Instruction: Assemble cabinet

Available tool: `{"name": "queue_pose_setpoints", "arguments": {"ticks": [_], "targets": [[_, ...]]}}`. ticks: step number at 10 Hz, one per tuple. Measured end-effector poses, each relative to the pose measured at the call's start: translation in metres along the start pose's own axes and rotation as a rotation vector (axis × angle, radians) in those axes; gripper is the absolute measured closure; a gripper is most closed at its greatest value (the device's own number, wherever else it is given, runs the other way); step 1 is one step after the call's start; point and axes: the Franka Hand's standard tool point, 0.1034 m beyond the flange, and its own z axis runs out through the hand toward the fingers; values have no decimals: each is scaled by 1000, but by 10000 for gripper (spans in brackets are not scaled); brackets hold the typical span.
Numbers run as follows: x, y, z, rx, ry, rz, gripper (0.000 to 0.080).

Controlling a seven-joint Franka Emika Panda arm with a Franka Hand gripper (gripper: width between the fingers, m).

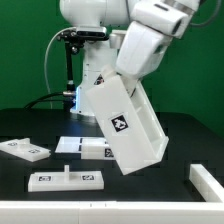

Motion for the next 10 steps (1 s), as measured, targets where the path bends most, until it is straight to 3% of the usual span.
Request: {"name": "queue_pose_setpoints", "arguments": {"ticks": [1,2,3,5,6,7,8,10], "targets": [[1,8,-2,-11,83,36,767],[-8,20,-5,-35,180,137,767],[-13,23,-5,-31,269,277,767],[-20,23,5,73,432,420,767],[-24,29,6,38,464,396,767],[-26,27,9,43,463,401,767],[-27,23,12,80,452,397,767],[-26,16,17,101,462,484,767]]}}
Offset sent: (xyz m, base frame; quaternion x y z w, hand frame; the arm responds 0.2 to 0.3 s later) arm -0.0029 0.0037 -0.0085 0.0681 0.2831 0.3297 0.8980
